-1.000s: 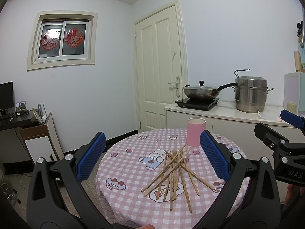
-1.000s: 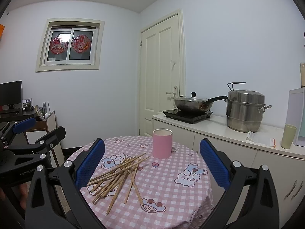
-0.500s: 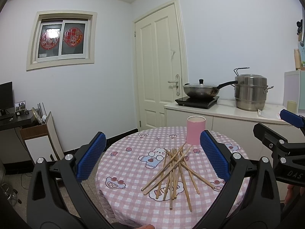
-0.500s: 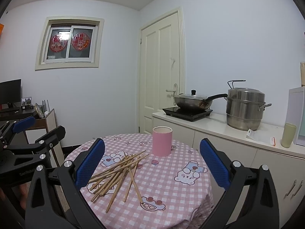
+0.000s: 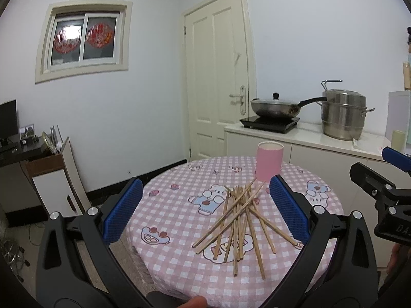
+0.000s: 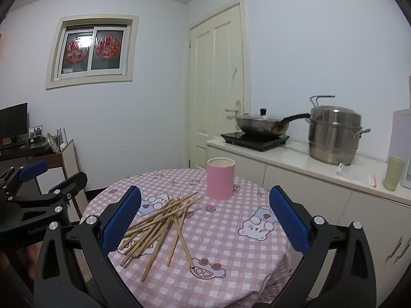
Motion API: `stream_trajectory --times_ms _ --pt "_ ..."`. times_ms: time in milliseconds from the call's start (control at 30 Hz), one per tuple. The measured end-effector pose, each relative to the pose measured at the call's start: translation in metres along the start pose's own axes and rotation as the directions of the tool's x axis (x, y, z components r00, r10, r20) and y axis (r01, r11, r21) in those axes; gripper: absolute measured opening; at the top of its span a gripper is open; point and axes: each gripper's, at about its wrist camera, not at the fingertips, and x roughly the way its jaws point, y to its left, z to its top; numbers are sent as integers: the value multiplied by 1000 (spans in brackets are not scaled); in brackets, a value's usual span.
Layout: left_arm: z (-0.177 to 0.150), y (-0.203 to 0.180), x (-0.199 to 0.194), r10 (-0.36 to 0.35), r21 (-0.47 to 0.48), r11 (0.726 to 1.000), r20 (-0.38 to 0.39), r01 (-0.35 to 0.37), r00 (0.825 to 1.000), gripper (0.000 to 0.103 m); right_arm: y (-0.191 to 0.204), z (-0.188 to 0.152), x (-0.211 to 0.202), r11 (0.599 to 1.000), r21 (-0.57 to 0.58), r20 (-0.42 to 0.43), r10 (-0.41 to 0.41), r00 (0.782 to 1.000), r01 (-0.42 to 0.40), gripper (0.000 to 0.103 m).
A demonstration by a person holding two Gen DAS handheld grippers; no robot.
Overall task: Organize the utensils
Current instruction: 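Lower the left gripper onto the chopstick pile and close on one chopstick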
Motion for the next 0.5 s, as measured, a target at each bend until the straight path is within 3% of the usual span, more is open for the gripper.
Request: stream_trajectory --times_ms 233,500 --pt "-15 20 44 -27 -45 999 -152 20 988 97 -10 -17 35 997 49 -105 56 993 -51 96" --pt "-43 40 106 -136 -107 988 -319 107 938 97 -14 -40 93 999 20 -272 43 961 -39 96"
